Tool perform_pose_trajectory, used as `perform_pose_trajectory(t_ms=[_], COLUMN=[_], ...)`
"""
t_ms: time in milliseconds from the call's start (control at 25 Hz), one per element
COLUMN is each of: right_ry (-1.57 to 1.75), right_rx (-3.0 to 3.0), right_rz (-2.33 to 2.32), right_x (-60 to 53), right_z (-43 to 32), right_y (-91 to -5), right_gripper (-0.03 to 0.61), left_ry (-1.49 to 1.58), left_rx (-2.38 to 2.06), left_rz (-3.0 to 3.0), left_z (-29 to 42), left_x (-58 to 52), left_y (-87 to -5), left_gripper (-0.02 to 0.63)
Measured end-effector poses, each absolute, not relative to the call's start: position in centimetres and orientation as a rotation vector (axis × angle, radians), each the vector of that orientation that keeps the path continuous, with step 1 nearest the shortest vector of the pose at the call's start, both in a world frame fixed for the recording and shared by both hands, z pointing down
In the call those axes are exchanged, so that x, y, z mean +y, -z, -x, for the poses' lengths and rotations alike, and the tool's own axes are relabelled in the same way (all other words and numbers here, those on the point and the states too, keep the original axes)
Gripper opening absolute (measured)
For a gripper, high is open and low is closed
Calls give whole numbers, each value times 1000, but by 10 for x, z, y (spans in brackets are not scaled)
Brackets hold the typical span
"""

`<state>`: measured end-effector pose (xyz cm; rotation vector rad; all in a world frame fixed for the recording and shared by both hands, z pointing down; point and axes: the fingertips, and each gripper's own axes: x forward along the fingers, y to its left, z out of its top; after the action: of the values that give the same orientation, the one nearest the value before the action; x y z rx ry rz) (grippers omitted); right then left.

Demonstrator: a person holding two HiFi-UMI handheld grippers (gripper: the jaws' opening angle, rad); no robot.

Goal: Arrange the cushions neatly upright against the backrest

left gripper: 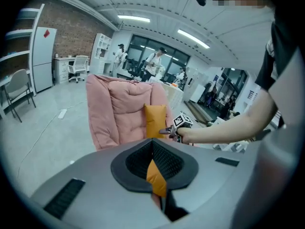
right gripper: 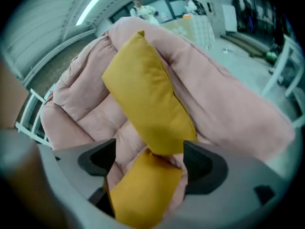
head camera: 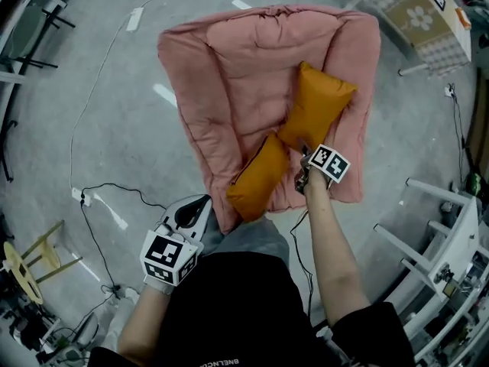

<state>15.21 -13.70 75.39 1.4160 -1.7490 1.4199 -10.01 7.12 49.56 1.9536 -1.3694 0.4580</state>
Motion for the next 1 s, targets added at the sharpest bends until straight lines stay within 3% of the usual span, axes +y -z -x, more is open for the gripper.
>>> perform_pose_trajectory(t_ms=[160, 440, 920, 1000], right_ry=[-1772, -2024, -2154, -2143], right_rx=[-1583, -1456, -1365, -1380], right_rz=[-1335, -1311, -1289, -1288], right_x=[-62, 2, 26, 26], right_z=[-145, -120, -74, -73], right_y=[-784, -808, -856, -856], right_gripper=[440, 472, 495, 457], left_ry=[-525, -608, -718, -721], left_rx=[-1249, -1086, -922, -913], left_rz=[-2077, -2168, -2200, -2195], left_z=[87, 84, 86, 85], left_x=[63, 58, 56, 55], left_y=[-496, -505, -525, -528], left_gripper=[12, 12, 12, 12])
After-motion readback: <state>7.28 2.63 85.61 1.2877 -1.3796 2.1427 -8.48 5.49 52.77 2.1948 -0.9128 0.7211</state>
